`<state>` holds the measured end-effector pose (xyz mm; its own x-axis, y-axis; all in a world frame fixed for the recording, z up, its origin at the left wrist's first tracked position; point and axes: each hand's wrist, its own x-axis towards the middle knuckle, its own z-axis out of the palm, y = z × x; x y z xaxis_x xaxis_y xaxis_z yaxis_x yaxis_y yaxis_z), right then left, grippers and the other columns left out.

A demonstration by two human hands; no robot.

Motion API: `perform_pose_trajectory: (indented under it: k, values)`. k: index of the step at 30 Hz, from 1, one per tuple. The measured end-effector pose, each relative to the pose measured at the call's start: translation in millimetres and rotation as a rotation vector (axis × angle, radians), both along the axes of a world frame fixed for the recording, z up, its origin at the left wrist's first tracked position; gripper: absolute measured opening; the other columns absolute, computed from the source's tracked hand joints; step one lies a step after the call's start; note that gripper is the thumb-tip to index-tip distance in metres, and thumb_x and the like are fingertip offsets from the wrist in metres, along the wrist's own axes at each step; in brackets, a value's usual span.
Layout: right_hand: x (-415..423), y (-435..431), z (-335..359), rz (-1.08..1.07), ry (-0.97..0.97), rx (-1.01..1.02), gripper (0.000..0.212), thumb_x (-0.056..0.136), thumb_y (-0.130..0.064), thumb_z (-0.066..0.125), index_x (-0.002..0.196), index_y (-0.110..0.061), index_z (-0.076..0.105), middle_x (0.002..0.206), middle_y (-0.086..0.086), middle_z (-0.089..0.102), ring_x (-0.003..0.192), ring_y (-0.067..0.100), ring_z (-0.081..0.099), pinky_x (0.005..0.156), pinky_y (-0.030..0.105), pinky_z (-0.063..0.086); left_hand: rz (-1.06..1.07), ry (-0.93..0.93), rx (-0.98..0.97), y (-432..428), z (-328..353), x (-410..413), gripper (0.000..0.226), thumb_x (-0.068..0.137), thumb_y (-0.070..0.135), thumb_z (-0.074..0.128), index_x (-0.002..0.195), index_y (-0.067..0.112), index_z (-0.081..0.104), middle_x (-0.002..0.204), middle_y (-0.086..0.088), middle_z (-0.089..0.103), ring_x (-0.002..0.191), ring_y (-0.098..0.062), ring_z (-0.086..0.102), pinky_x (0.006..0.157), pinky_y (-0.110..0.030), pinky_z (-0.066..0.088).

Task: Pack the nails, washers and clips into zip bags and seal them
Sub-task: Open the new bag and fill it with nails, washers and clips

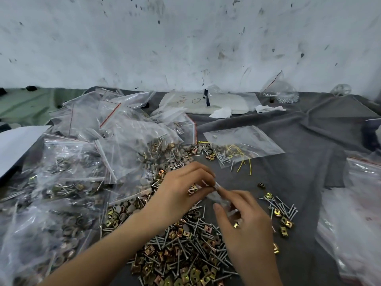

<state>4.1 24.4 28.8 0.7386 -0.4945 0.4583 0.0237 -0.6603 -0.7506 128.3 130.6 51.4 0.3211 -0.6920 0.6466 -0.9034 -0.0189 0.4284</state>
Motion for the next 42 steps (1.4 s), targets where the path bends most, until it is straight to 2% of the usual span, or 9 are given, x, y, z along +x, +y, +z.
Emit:
perform_pose_trajectory:
  k: [7,10,13,16,24,28,31,37,42]
  values:
    - [-0.1,-1.1,-2.1,-0.013,-0.018,0.015,0.031,0.082,-0.009,0.070,0.112,-0.018,0.070,0.092,-0.021,0.057,0.081,0.001,0.057,0.069,0.008,0.043,-0.001,-0.157,0.019,6.0,-9.3,9.9,0.015,0.090,0.017,0.065,0.094,0.005,0.073,0.116,-0.006,0.063,0.104,-0.014,0.061,0.089,-0.029,0.050]
    - [-0.1,-2.3,-1.3,-0.024,-0.031,0.026,0.031,0.082,-0.011,0.070,0.112,-0.018,0.070,0.093,-0.024,0.056,0.085,-0.001,0.056,0.071,0.010,0.044,0.311,-0.019,-0.102,12.7,-9.3,38.9,0.020,0.093,0.025,0.057,0.090,0.011,0.071,0.105,0.003,0.062,0.093,-0.005,0.059,0.082,-0.021,0.050]
    - [-0.8,-3.0,-1.1,-0.021,-0.028,0.032,0.031,0.082,-0.012,0.070,0.112,-0.019,0.070,0.093,-0.024,0.055,0.085,-0.002,0.056,0.072,0.006,0.042,0.517,0.066,0.240,14.4,-25.5,83.2,0.009,0.090,0.011,0.060,0.096,0.012,0.067,0.094,0.002,0.065,0.079,-0.007,0.060,0.080,-0.028,0.056]
    - [-1.3,-2.9,-1.2,-0.021,-0.020,0.035,0.031,0.082,-0.011,0.071,0.112,-0.019,0.070,0.094,-0.023,0.055,0.082,0.000,0.057,0.069,0.002,0.040,0.559,0.131,0.539,12.6,-53.6,108.5,0.013,0.089,0.009,0.063,0.102,0.009,0.065,0.101,-0.008,0.069,0.089,-0.019,0.064,0.087,-0.035,0.054]
    - [-2.5,-4.0,-2.9,-0.011,-0.017,0.058,0.030,0.083,-0.011,0.070,0.111,-0.018,0.070,0.094,-0.021,0.056,0.082,0.003,0.058,0.071,0.006,0.042,0.748,-0.048,0.619,-0.3,-55.4,106.2,0.010,0.088,0.019,0.056,0.096,0.015,0.059,0.095,-0.001,0.063,0.088,-0.025,0.063,0.070,-0.039,0.056]
    - [-1.2,-3.9,-2.8,-0.026,-0.026,0.070,0.030,0.082,-0.010,0.070,0.111,-0.019,0.070,0.093,-0.023,0.056,0.083,0.002,0.058,0.072,0.010,0.044,0.494,0.084,0.185,-10.7,-20.8,79.4,0.010,0.083,0.011,0.064,0.088,0.019,0.062,0.080,0.008,0.061,0.069,-0.005,0.057,0.065,-0.028,0.053]
    - [-0.2,-2.1,-1.7,-0.028,-0.031,0.054,0.030,0.082,-0.010,0.070,0.112,-0.018,0.070,0.094,-0.022,0.055,0.081,0.006,0.059,0.071,0.019,0.049,0.114,-0.059,-0.087,-11.4,7.9,42.3,0.018,0.081,0.010,0.065,0.093,0.020,0.055,0.080,0.014,0.055,0.062,0.000,0.049,0.061,-0.008,0.039]
    - [-0.8,-0.7,0.0,-0.020,-0.036,0.019,0.032,0.083,-0.012,0.070,0.114,-0.020,0.069,0.095,-0.021,0.056,0.083,0.005,0.058,0.070,0.020,0.048,-0.019,-0.369,0.053,-5.4,4.7,15.0,0.019,0.086,0.013,0.064,0.104,0.012,0.057,0.090,-0.001,0.063,0.070,-0.002,0.050,0.051,-0.025,0.049]
    - [-0.8,-1.5,-1.2,-0.025,-0.038,0.022,0.030,0.081,-0.012,0.071,0.110,-0.018,0.070,0.095,-0.024,0.055,0.084,0.001,0.058,0.070,0.016,0.046,0.017,-0.155,-0.071,5.0,-8.8,27.6,0.024,0.093,0.023,0.059,0.115,0.015,0.056,0.101,0.019,0.054,0.071,0.004,0.051,0.066,-0.012,0.046]
